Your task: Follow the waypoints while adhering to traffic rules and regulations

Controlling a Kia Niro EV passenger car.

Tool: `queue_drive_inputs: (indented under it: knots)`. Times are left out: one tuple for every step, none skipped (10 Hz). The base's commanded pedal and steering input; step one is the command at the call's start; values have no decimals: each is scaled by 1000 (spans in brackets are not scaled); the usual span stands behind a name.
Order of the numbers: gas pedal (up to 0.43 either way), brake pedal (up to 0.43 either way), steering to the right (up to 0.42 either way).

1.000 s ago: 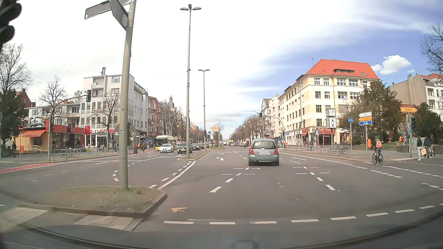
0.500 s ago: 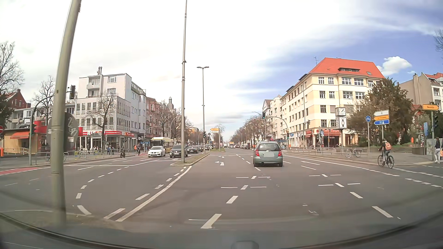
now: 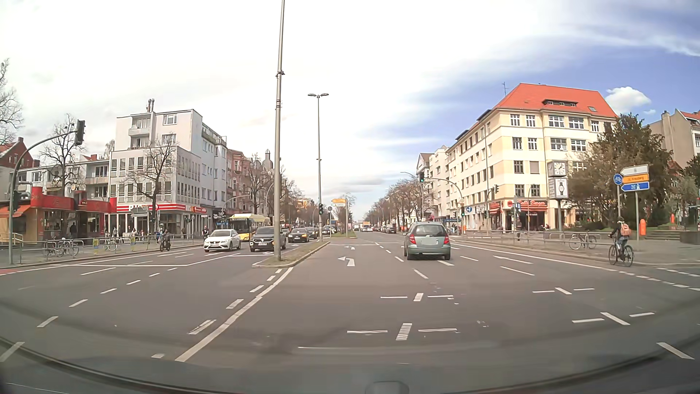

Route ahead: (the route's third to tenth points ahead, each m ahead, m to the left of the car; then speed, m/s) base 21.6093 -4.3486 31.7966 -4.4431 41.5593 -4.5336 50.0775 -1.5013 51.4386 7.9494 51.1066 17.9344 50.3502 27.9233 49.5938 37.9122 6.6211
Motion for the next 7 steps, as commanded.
queue_drive_inputs:
  knots:
    - [59,0,-2]
    - [59,0,-2]
    - [59,0,-2]
    - [59,0,-2]
    - [0,0,-2]
    - [0,0,-2]
    - [0,0,-2]
